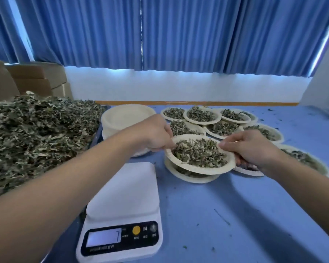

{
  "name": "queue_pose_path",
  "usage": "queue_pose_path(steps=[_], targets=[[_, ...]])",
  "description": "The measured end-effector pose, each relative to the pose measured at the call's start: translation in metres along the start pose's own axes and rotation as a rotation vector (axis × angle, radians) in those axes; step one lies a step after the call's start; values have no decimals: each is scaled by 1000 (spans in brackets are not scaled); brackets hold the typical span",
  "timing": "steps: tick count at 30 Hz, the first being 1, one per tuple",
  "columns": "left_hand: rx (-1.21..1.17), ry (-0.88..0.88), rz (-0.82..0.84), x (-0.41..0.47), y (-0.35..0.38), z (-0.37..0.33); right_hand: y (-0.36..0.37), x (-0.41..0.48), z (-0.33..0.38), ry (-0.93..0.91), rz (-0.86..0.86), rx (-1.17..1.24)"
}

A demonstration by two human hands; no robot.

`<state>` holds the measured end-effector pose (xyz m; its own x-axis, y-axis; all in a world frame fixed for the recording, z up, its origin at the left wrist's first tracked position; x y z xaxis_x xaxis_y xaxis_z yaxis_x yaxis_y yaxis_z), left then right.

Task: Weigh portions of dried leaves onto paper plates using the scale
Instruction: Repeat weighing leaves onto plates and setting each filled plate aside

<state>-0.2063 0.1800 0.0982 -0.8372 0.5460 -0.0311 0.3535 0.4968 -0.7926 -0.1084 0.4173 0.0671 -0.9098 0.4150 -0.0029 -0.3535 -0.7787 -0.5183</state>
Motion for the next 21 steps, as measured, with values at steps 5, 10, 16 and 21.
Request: queue_pose_path(steps=[5,10,16,21], targets=[[36,-33,-135,74,29,-32,-42,50,-7,-42,-106,-157],[93,-108,-192,124,46,-34,-53,102,-8,-92,-181,-354],[103,-158,-228,151,61,-19,-37,141,-18,-96,-169,-535],[147,-158,-264,150,65,-20,-27,150,-26,-84,-169,-576]])
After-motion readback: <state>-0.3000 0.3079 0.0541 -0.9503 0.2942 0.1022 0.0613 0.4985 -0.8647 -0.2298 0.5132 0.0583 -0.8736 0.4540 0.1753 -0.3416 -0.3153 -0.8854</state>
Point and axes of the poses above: each hand's wrist, its own x-axis towards the middle knuckle, its own y-axis out of the palm, z = x × y, the point moved 7 cm from there along x, towards the middle knuckle, and after that the axes turned 1 degree about y, right-handed, at the moved point
